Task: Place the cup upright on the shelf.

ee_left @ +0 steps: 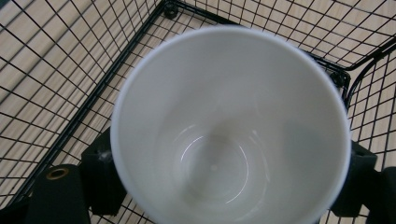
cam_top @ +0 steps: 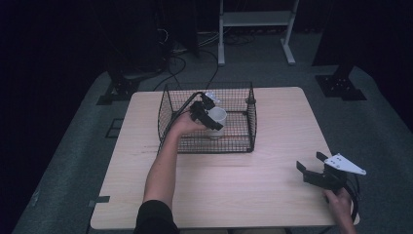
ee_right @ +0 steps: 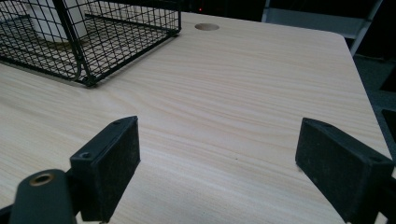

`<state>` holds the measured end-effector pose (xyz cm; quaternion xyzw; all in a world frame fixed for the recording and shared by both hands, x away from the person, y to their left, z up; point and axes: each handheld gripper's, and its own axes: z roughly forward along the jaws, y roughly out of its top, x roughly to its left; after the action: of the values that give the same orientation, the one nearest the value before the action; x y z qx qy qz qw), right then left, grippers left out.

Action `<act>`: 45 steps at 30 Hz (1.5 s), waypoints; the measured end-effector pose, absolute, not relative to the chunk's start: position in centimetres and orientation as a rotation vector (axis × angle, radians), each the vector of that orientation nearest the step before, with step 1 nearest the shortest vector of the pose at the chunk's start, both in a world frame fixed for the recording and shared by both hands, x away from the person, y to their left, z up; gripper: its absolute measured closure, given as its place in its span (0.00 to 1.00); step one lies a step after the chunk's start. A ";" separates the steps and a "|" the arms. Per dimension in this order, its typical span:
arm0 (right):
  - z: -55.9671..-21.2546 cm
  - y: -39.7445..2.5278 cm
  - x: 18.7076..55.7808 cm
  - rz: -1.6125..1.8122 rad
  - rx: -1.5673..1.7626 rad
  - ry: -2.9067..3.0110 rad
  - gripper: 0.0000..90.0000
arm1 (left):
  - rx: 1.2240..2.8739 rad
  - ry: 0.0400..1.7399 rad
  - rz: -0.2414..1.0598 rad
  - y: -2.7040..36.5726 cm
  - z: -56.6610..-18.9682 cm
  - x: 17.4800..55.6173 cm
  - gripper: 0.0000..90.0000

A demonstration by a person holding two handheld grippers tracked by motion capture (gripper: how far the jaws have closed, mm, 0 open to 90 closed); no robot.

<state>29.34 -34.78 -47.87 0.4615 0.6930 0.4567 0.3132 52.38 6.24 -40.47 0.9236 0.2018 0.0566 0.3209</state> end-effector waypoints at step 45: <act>-47.9 -34.8 29.4 1.200 1.224 1.825 0.14 | 2.286 0.518 0.264 8.5 -36.0 49.3 0.07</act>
<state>29.36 -34.79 -47.87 0.4643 0.6920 0.4551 0.3137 49.30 8.54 -35.97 0.8959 0.2029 0.1033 0.3815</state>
